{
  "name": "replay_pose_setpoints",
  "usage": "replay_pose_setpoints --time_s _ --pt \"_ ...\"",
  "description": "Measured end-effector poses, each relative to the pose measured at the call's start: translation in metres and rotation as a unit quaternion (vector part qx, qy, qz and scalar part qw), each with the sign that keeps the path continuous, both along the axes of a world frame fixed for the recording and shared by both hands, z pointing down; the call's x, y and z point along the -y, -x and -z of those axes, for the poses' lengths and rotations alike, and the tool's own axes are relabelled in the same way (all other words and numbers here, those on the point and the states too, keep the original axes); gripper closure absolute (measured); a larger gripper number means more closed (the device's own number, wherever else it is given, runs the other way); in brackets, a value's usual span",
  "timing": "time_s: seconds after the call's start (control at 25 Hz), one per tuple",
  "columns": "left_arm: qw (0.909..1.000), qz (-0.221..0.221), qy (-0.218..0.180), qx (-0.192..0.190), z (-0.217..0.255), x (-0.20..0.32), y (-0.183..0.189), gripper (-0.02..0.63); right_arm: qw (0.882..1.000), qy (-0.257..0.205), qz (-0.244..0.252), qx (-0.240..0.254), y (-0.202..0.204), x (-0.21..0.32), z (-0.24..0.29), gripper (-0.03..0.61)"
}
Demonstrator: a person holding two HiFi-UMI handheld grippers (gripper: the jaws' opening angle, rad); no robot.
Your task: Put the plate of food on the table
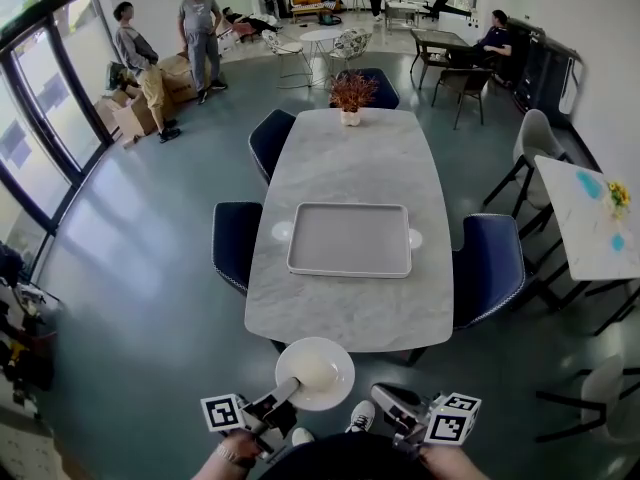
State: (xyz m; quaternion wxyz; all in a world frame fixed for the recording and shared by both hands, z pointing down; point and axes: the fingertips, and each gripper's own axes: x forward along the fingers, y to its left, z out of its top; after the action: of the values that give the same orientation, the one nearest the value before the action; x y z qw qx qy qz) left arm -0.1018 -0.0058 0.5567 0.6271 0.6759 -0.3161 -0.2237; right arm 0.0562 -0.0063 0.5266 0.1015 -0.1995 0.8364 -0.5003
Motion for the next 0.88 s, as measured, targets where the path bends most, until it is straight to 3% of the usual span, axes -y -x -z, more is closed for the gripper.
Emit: replay_pose_setpoints --time_s 0.56,0.88 --pt "0.9999 0.015 0.0 0.001 0.007 0.04 -0.013 0.58 1.0 0.0 -0.003 0.003 -0.025 0.028 0.005 0.568" --pt "0.9998 -0.015 0.009 0.006 -0.001 0.084 0.004 0.58 0.998 0.006 -0.064 0.005 -0.024 0.05 0.004 0.568"
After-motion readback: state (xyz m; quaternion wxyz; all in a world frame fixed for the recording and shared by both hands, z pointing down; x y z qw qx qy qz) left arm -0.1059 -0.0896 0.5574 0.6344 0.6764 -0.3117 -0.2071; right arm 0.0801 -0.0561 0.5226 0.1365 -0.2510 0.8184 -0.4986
